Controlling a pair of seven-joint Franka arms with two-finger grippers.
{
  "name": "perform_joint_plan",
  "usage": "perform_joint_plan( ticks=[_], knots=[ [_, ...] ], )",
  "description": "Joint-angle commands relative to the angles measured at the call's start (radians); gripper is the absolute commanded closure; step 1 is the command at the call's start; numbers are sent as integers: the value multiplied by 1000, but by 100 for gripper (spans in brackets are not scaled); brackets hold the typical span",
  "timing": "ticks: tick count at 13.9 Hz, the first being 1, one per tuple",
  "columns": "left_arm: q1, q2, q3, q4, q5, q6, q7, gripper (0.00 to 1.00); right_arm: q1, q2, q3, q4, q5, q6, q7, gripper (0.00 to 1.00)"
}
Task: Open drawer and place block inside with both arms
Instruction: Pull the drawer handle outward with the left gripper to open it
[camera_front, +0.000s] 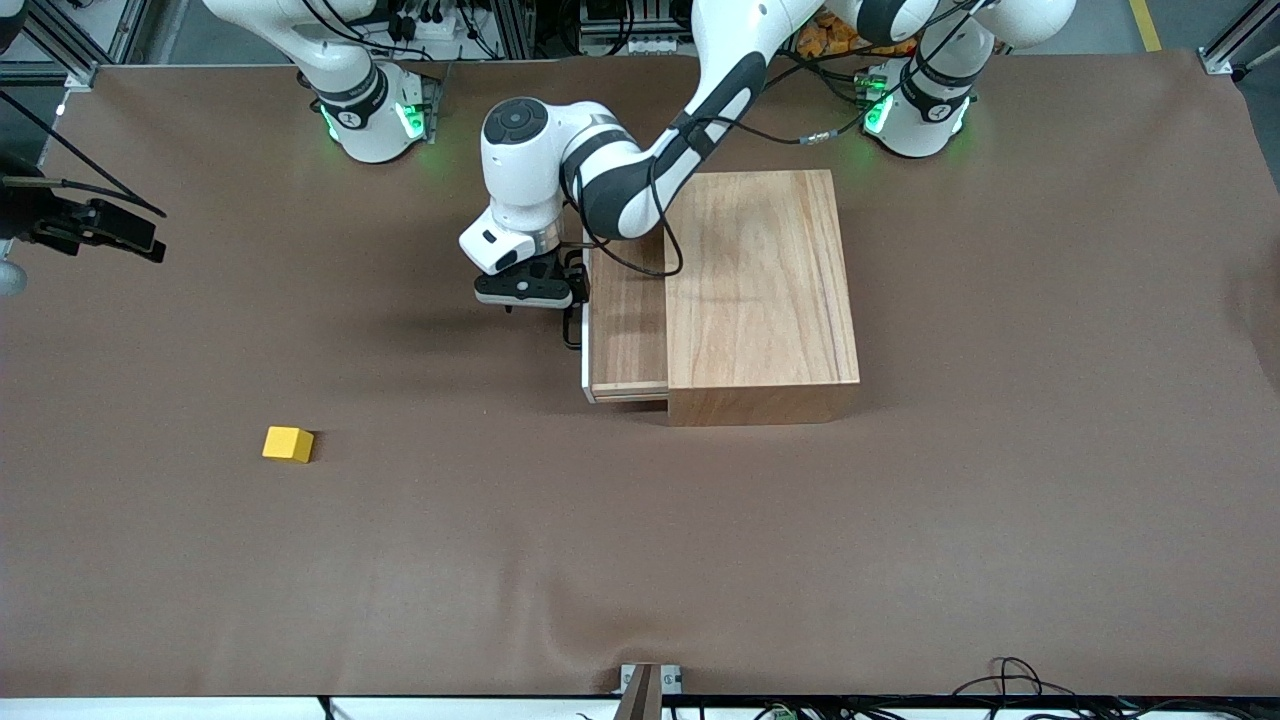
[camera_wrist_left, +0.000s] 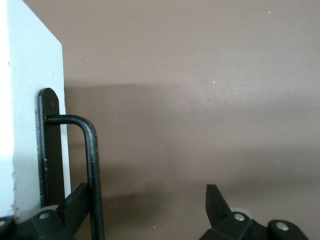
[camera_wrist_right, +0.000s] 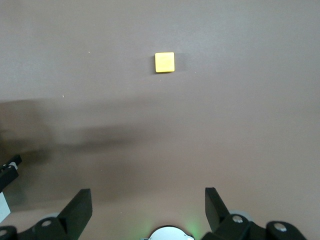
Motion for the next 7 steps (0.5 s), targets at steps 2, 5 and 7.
perform_joint_plan(
  ticks=[2, 5, 7],
  knots=[
    [-5, 41, -31, 40, -33, 103, 8, 0, -52, 7, 6, 19, -14, -10, -66, 0],
    [-4, 41, -31, 40, -33, 115, 10, 0, -75, 7, 6, 19, -14, -7, -110, 0],
    [-5, 42, -40, 40, -46, 156, 10, 0, -80, 7, 6, 19, -14, -4, -112, 0]
  ],
)
